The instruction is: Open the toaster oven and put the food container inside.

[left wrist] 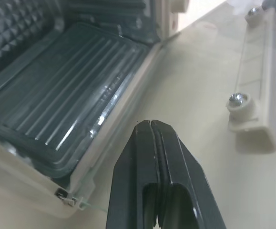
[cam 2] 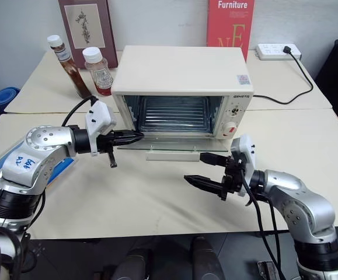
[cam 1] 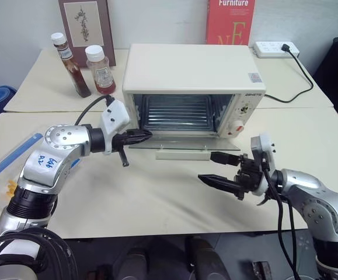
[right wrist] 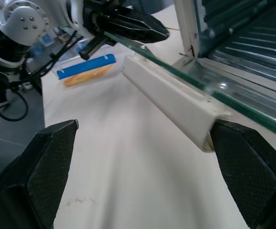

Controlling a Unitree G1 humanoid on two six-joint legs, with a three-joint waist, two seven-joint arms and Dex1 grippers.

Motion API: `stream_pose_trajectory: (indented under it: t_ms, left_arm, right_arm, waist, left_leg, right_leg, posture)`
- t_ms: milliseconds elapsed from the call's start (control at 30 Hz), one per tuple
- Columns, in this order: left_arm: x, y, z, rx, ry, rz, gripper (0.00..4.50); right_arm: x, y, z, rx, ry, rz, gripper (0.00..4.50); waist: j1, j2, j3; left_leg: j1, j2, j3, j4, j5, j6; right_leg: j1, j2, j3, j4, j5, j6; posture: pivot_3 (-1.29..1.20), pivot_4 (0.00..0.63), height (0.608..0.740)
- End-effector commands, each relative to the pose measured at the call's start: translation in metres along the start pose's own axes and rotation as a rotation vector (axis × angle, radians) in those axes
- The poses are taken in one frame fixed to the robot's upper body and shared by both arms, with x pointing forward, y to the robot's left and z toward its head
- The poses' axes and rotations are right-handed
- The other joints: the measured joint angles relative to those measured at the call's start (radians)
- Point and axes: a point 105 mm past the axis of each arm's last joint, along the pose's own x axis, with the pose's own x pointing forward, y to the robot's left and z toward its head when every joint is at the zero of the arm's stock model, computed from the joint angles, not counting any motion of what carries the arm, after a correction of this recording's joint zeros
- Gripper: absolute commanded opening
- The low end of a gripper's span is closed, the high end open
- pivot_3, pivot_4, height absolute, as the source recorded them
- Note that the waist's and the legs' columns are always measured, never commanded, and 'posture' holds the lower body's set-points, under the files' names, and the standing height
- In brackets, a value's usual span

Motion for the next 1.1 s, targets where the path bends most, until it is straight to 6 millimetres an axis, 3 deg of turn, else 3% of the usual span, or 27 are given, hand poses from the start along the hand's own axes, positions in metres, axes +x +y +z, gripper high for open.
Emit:
stream_pose_trajectory:
  t_ms: [33,167,267,533,633,733,800,900,967,1100]
  left_arm:
    - [0.000,-0.009,-0.005,0.033,0.022,-0.033,0.02]
    - [0.001,-0.022,-0.023,0.048,0.079,-0.059,0.02]
    - [0.000,-0.027,-0.034,0.034,0.110,-0.049,0.02]
    - [-0.021,-0.038,-0.046,-0.036,0.149,0.063,0.02]
    - [-0.050,-0.032,-0.024,-0.180,0.037,0.192,0.02]
    - [-0.090,-0.030,-0.013,-0.298,-0.023,0.335,0.59]
    - [-0.121,-0.036,-0.010,-0.352,-0.037,0.431,1.20]
    - [-0.153,-0.042,-0.005,-0.398,-0.062,0.550,2.05]
    - [-0.185,-0.044,-0.007,-0.457,-0.088,0.703,2.61]
    - [-0.231,-0.048,-0.016,-0.527,-0.079,0.998,3.80]
  right_arm:
    - [-0.024,0.009,0.008,-0.047,0.016,-0.041,4.50]
    - [-0.051,0.021,0.007,-0.043,0.080,-0.067,4.50]
    - [-0.059,0.031,0.017,-0.059,0.091,-0.045,4.50]
    - [-0.035,0.036,0.061,-0.161,0.028,0.101,4.50]
    - [-0.020,0.035,0.072,-0.180,0.017,0.206,4.50]
    - [-0.009,0.032,0.077,-0.180,0.019,0.294,4.50]
    - [0.000,0.027,0.077,-0.170,0.029,0.355,4.50]
    - [0.011,0.020,0.075,-0.151,0.041,0.410,4.50]
    - [0.022,0.015,0.073,-0.158,0.048,0.457,4.50]
    - [0.039,0.010,0.075,-0.214,0.039,0.514,4.50]
  waist:
    - [0.001,0.000,0.000]
    - [0.000,0.000,0.000]
    - [-0.006,0.000,0.000]
    - [-0.003,-0.001,0.001]
    - [-0.004,-0.002,0.001]
    - [-0.004,-0.003,0.002]
    - [-0.003,-0.003,0.002]
    - [-0.005,-0.004,0.003]
    - [-0.004,-0.003,0.003]
    - [-0.002,-0.003,0.003]
  left_leg:
    - [0.000,0.000,0.000,0.000,0.000,0.000]
    - [0.000,0.000,0.000,0.000,0.000,0.000]
    - [0.002,0.000,0.001,0.000,0.000,0.001]
    - [0.004,0.001,0.000,0.000,0.000,0.001]
    - [0.003,0.001,0.000,0.000,0.000,0.001]
    - [0.002,0.002,-0.001,0.000,0.000,0.002]
    - [0.002,0.002,-0.002,0.000,-0.001,0.002]
    - [0.002,0.002,0.000,0.000,-0.002,0.001]
    - [0.002,0.002,0.000,0.000,-0.002,0.001]
    - [0.003,0.001,-0.001,0.001,-0.002,0.001]
  right_leg:
    - [0.000,0.000,0.000,0.000,0.000,0.000]
    - [0.002,0.000,0.000,-0.001,0.000,0.001]
    - [0.003,0.000,0.001,0.000,0.000,0.001]
    - [0.003,0.001,0.001,0.000,-0.001,0.000]
    - [0.002,0.001,0.001,0.000,0.000,0.000]
    - [0.002,0.000,-0.001,0.001,0.000,0.000]
    - [0.002,0.000,-0.002,0.000,-0.001,0.000]
    - [0.001,-0.001,-0.002,0.000,-0.001,-0.001]
    - [0.002,-0.001,-0.002,0.000,-0.001,-0.001]
    - [0.002,-0.002,-0.003,0.000,-0.001,-0.001]
  posture:
    - [0.00,0.150,0.740]
    - [0.00,0.150,0.740]
    - [0.00,0.150,0.740]
    - [0.00,0.150,0.740]
    - [0.00,0.150,0.740]
    - [0.00,0.150,0.740]
    - [0.00,0.150,0.740]
    - [0.00,0.150,0.740]
    - [0.00,0.150,0.740]
    - [0.00,0.150,0.740]
